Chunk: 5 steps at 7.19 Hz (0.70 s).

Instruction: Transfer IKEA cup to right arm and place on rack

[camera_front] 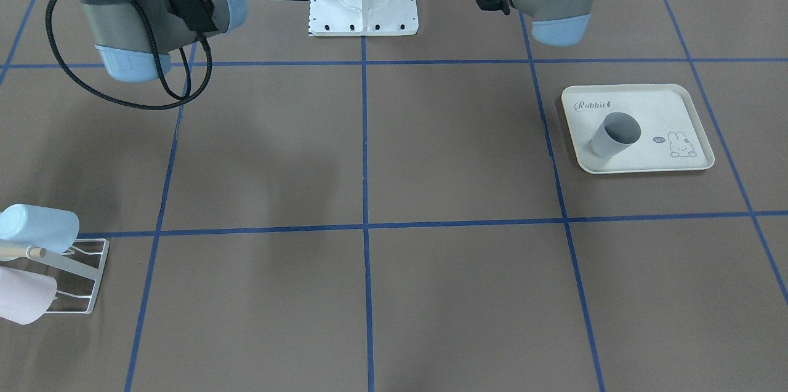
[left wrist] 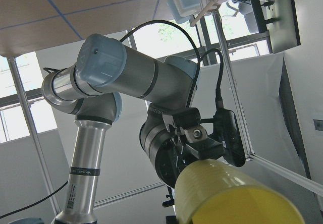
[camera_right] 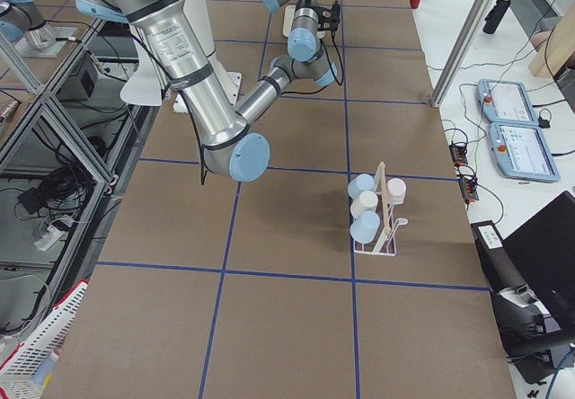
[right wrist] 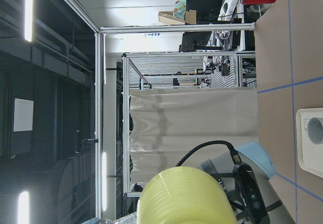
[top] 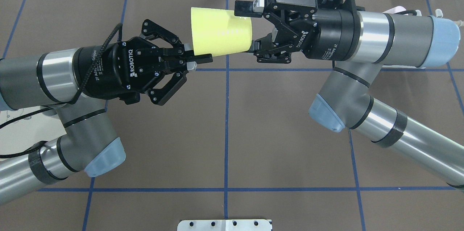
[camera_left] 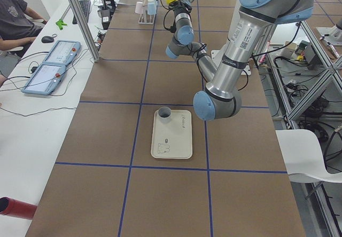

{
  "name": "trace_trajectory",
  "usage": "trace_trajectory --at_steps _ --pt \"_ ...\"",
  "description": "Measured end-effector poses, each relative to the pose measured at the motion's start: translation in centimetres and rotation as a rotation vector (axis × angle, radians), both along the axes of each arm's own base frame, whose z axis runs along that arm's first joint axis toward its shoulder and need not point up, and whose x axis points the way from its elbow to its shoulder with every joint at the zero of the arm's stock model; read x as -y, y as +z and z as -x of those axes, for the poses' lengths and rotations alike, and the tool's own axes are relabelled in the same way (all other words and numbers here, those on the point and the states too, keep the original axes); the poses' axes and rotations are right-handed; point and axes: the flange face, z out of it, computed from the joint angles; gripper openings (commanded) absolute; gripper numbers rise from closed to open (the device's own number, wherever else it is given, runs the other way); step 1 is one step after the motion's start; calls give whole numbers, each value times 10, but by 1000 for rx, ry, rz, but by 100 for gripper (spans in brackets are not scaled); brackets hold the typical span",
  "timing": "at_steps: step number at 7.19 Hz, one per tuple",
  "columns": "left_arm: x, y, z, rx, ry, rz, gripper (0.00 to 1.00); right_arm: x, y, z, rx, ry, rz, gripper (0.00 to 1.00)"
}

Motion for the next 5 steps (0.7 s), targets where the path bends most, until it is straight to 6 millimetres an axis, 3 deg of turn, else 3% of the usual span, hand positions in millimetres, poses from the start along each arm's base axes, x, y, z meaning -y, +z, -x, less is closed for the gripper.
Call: trace_trajectory --at_steps 2,5 --pt "1 0 0 -4 -10 7 0 -3 -1 1 3 -5 -3 91" --pt "1 -1 0 -6 -11 5 0 -4 0 2 2 -7 -3 81"
